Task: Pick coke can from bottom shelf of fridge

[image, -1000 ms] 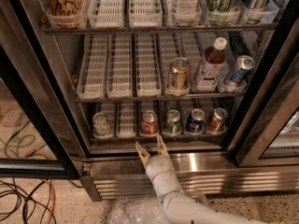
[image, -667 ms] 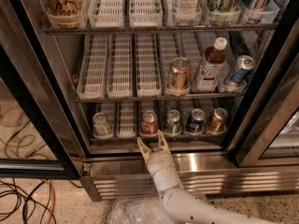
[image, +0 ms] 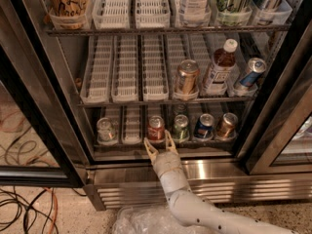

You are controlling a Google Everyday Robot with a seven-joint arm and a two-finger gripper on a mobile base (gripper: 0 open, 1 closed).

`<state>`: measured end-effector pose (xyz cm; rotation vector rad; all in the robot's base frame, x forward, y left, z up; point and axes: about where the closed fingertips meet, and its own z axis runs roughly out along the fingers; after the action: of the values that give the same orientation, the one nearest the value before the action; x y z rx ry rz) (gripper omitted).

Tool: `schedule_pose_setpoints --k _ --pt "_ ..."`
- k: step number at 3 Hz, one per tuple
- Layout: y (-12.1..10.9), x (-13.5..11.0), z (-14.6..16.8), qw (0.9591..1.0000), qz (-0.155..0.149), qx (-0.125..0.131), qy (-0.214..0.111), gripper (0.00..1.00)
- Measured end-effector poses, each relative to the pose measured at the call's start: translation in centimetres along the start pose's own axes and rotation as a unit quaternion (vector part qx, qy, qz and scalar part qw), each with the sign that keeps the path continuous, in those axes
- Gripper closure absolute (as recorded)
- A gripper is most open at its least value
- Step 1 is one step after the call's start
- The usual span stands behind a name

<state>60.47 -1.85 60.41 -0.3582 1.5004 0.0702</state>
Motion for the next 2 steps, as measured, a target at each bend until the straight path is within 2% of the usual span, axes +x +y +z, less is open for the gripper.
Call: schedule_pose_setpoints --k 1,2 --pt "0.29 -0.02 0.44 1.0 0.001 -0.004 -0.003 0.32" --pt "0.31 0.25 0.93 1.0 0.006 -0.001 -0.003 0.33"
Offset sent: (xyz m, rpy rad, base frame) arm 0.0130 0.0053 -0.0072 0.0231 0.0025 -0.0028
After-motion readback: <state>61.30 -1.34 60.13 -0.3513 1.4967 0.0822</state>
